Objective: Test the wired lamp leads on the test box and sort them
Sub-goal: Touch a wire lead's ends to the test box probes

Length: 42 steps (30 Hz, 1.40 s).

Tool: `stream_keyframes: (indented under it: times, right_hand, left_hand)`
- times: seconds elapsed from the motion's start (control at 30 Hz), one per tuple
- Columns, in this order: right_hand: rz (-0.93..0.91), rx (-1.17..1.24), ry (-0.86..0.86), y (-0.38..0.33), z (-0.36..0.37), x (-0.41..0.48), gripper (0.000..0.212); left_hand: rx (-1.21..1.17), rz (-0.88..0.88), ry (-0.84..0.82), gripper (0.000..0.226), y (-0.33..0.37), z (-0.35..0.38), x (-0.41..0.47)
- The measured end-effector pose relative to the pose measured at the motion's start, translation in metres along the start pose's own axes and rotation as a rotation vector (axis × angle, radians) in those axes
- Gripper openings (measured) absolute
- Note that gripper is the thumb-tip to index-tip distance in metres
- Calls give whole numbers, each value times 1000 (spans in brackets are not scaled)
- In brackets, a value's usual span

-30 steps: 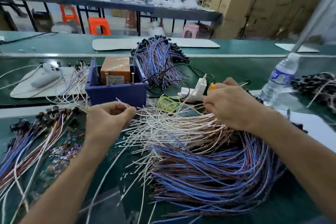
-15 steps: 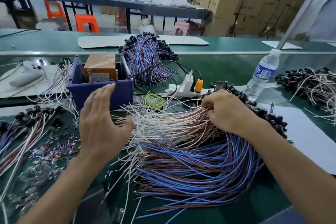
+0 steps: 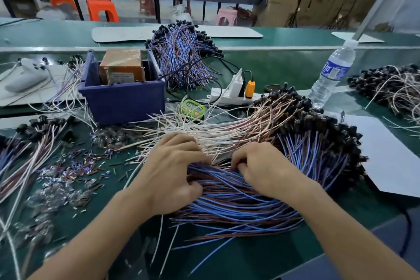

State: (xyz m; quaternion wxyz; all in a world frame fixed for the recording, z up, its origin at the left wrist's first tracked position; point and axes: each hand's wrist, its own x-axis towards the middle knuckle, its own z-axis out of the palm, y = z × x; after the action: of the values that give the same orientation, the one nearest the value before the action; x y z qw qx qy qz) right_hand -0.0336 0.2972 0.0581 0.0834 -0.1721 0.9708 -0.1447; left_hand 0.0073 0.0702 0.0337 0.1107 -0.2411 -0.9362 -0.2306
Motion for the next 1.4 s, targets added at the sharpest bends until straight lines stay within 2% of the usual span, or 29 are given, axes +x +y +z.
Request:
stream_keyframes:
  times: [0.13, 0.23, 0.37, 0.43, 0.53, 0.63, 0.7, 0.83, 0.9, 1.0, 1.07, 1.13, 1.2, 1.27, 1.3, 1.4]
  right_hand:
    - [49, -40, 18, 1, 6, 2, 23]
    - [41, -76, 22, -4, 8, 5, 28]
    - [-34, 95, 162, -15, 22, 2, 28]
    - [-42, 129, 151, -19, 31, -2, 34]
    - [-71, 158, 150, -18, 38, -1, 45]
    - [-97, 185, 169, -13, 40, 0, 45]
    - [-125, 217, 173, -11, 42, 1, 39]
    - [-175, 210, 217, -11, 45, -5, 36]
    - [-207, 173, 264, -11, 48, -8, 33]
    - [-180, 163, 240, -12, 48, -6, 35]
    - [-137, 160, 193, -13, 46, -2, 34]
    - [-92, 145, 191, -17, 44, 0, 32]
    - [-55, 157, 360, -25, 42, 3, 29]
    - [-69, 193, 554, -42, 42, 10, 25]
    - [-94, 204, 582, -52, 43, 15, 23]
    - [-140, 218, 480, -71, 52, 31, 28]
  left_hand:
    - [-16, -26, 9, 47, -3, -1, -2]
    - [-13, -55, -13, 52, -1, -1, -1]
    - [5, -49, -49, 54, 5, 0, 0]
    - [-27, -47, -50, 49, 2, -1, 0]
    - [-95, -106, 69, 38, -2, 4, -1]
    - [-9, -236, 256, 25, -8, 10, 2]
    - [7, -265, 224, 19, -16, 10, 4]
    - [-18, -282, 118, 21, -27, 8, 6]
    - [-14, -283, 130, 20, -27, 10, 5]
    - [-20, -274, 219, 18, -26, 15, 2]
    - [-23, -302, 289, 22, -26, 17, 1]
    - [-18, -325, 295, 38, -26, 17, 1]
    - [-25, -284, 233, 52, -26, 18, 3]
    - [-9, -240, 126, 56, -27, 21, 5]
    - [11, -236, 81, 55, -27, 23, 5]
    - [107, -242, 58, 54, -29, 25, 5]
